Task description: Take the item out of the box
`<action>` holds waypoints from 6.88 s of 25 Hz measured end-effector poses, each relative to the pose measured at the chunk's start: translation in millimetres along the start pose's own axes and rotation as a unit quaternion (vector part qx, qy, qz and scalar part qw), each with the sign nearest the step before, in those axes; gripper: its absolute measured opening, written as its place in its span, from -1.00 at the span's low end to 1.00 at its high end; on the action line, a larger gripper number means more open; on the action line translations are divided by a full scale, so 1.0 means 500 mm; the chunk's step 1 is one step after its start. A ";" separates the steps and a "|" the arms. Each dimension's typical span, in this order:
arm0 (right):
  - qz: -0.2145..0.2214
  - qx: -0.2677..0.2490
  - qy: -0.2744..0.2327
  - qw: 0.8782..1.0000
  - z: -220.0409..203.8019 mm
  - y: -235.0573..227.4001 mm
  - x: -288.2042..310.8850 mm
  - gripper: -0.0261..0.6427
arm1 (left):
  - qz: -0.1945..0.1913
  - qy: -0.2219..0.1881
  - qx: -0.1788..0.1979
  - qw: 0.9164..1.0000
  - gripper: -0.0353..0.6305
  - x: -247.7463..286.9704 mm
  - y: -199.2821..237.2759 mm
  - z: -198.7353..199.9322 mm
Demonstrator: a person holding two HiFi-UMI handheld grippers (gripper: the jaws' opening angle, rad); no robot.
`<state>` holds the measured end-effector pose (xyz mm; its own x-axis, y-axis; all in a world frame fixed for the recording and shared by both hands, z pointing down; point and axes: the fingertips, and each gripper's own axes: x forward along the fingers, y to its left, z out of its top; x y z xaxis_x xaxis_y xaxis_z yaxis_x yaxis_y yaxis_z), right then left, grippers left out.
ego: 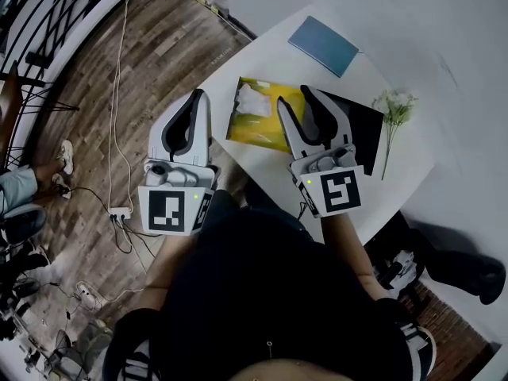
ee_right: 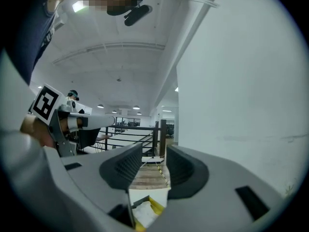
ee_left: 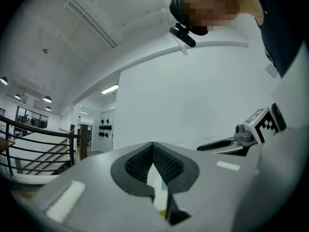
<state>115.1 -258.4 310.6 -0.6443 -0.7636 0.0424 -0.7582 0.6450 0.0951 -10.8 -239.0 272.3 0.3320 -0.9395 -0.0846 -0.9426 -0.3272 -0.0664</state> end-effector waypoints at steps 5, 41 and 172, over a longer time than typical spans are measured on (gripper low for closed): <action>0.004 -0.008 0.020 1.000 -0.039 -0.015 0.006 -0.48 | -0.017 0.001 0.011 1.000 -0.87 0.030 -0.027 0.000; 0.031 0.009 0.288 0.957 -0.449 0.058 0.133 -0.42 | -0.153 0.147 -0.008 0.977 -0.87 0.090 0.002 -0.322; -0.306 -0.001 -0.054 0.950 0.119 -0.037 -0.184 -0.89 | -0.182 -0.028 0.005 0.983 -0.87 0.027 -0.075 0.044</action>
<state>182.2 -198.4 245.8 -0.0885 -0.9884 -0.1233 -0.9942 0.0801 0.0721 30.1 -237.3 251.8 0.6490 -0.7532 -0.1077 -0.7607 -0.6395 -0.1116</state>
